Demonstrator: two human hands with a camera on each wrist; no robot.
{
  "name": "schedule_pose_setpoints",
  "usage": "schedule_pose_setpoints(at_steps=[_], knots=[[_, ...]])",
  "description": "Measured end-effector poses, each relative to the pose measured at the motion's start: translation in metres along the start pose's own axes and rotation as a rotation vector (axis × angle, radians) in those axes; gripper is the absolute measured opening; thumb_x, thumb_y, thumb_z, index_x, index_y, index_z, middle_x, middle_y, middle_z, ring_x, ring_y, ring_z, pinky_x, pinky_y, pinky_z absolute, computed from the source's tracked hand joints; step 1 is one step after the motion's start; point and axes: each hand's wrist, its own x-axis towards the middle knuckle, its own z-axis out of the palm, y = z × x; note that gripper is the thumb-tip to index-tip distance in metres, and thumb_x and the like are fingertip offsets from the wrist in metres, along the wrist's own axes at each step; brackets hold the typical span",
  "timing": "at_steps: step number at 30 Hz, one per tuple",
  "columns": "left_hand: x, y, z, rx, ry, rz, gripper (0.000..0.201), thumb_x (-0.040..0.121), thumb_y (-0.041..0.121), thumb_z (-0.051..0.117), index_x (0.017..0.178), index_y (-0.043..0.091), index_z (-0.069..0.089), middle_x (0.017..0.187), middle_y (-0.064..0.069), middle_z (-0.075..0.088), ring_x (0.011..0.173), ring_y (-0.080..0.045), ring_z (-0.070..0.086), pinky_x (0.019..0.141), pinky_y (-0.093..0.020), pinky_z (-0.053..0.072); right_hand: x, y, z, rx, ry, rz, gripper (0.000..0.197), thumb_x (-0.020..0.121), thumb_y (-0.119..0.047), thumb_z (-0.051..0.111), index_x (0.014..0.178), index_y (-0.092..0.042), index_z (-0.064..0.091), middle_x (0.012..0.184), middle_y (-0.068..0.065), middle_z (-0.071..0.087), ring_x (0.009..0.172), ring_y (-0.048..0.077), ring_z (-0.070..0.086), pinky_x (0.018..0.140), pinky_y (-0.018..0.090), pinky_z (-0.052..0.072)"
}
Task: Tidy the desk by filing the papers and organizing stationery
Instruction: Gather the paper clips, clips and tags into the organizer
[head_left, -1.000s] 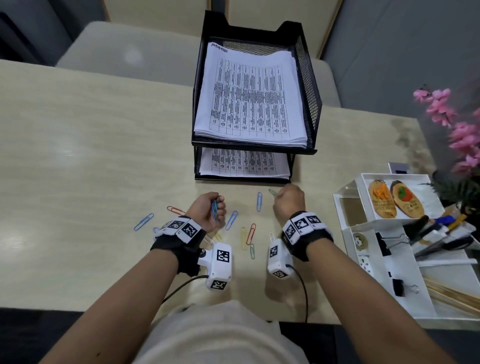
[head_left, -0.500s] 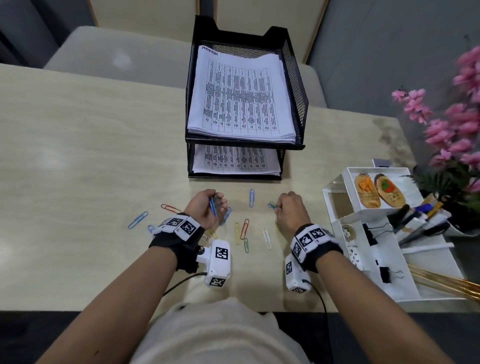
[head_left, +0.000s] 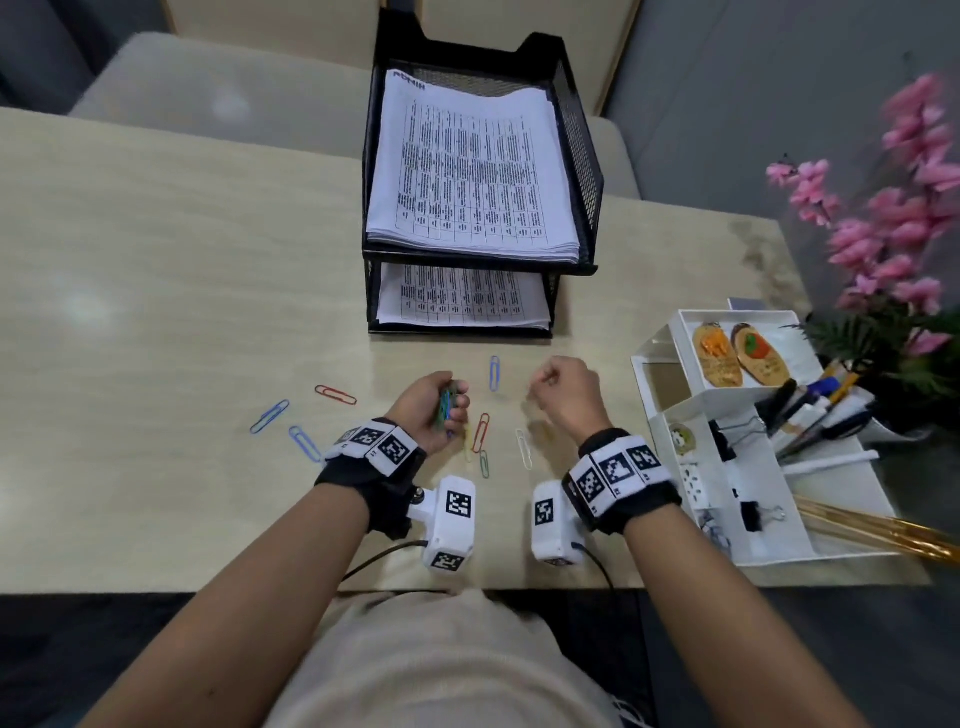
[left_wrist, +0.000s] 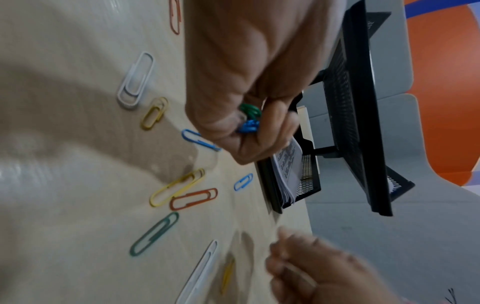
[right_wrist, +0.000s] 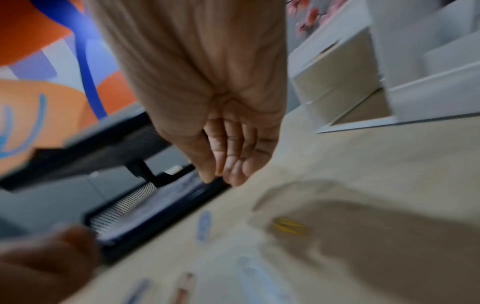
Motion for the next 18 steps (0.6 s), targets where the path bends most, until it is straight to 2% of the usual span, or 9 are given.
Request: schedule_pose_setpoints(at_steps=[3, 5, 7, 11, 13, 15, 16, 18], knots=[[-0.004, -0.003, 0.001, 0.029, -0.020, -0.021, 0.038, 0.098, 0.026, 0.026, 0.062, 0.017, 0.037, 0.031, 0.005, 0.035, 0.022, -0.005, 0.029, 0.024, -0.011, 0.016, -0.008, 0.025, 0.003, -0.115, -0.031, 0.165, 0.003, 0.081, -0.007, 0.059, 0.082, -0.009, 0.057, 0.098, 0.018, 0.063, 0.099, 0.033, 0.058, 0.086, 0.037, 0.047], [-0.006, -0.005, 0.001, 0.029, -0.016, -0.020, 0.037, 0.098, 0.025, 0.027, 0.063, 0.017, 0.036, 0.031, 0.006, 0.033, 0.021, -0.004, 0.029, 0.024, -0.011, 0.017, -0.017, 0.032, 0.010, -0.156, -0.038, 0.184, 0.006, 0.082, -0.007, 0.061, 0.084, -0.005, 0.056, 0.100, 0.021, 0.061, 0.101, 0.034, 0.058, 0.087, 0.039, 0.048], [-0.007, -0.006, 0.000, 0.007, 0.013, -0.005, 0.034, 0.098, 0.021, 0.028, 0.066, 0.014, 0.040, 0.032, 0.006, 0.036, 0.022, -0.004, 0.032, 0.024, -0.010, 0.021, -0.020, 0.033, 0.015, -0.175, -0.008, 0.167, 0.006, 0.084, -0.004, 0.055, 0.078, -0.005, 0.054, 0.102, 0.026, 0.064, 0.100, 0.038, 0.060, 0.087, 0.043, 0.050], [-0.007, -0.010, -0.004, -0.082, 0.060, 0.016, 0.026, 0.096, 0.008, 0.032, 0.074, 0.007, 0.045, 0.038, -0.003, 0.046, 0.028, -0.008, 0.048, 0.031, -0.012, 0.041, -0.019, 0.033, 0.018, -0.193, -0.046, 0.179, 0.020, 0.084, -0.002, 0.051, 0.065, -0.006, 0.047, 0.089, 0.024, 0.061, 0.089, 0.036, 0.060, 0.079, 0.038, 0.050], [-0.008, -0.013, -0.006, -0.115, 0.072, 0.025, 0.025, 0.095, 0.007, 0.033, 0.073, 0.006, 0.044, 0.041, -0.005, 0.047, 0.030, -0.010, 0.050, 0.034, -0.013, 0.045, -0.021, 0.033, 0.019, -0.137, -0.047, 0.193, 0.019, 0.080, 0.002, 0.051, 0.063, -0.006, 0.049, 0.080, 0.018, 0.060, 0.084, 0.036, 0.063, 0.077, 0.042, 0.055], [-0.008, -0.015, -0.006, -0.121, 0.092, 0.044, 0.026, 0.096, 0.008, 0.031, 0.071, 0.008, 0.041, 0.041, -0.004, 0.044, 0.028, -0.009, 0.047, 0.033, -0.012, 0.042, -0.025, 0.033, 0.023, -0.118, -0.056, 0.210, 0.012, 0.078, 0.002, 0.056, 0.069, -0.005, 0.052, 0.074, 0.011, 0.054, 0.081, 0.032, 0.059, 0.080, 0.045, 0.054], [-0.008, -0.016, -0.007, -0.115, 0.111, 0.057, 0.028, 0.096, 0.009, 0.030, 0.070, 0.008, 0.040, 0.044, -0.004, 0.041, 0.026, -0.009, 0.044, 0.032, -0.011, 0.040, -0.028, 0.033, 0.026, -0.145, -0.067, 0.212, 0.006, 0.079, -0.001, 0.059, 0.075, -0.003, 0.055, 0.079, 0.011, 0.056, 0.084, 0.033, 0.058, 0.082, 0.044, 0.053], [-0.007, -0.018, -0.008, -0.103, 0.152, 0.078, 0.033, 0.097, 0.012, 0.030, 0.066, 0.009, 0.041, 0.049, -0.003, 0.036, 0.023, -0.008, 0.040, 0.030, -0.010, 0.036, -0.032, 0.035, 0.031, -0.214, -0.075, 0.204, 0.010, 0.082, -0.006, 0.060, 0.089, 0.002, 0.060, 0.100, 0.019, 0.061, 0.096, 0.037, 0.058, 0.083, 0.040, 0.051]])
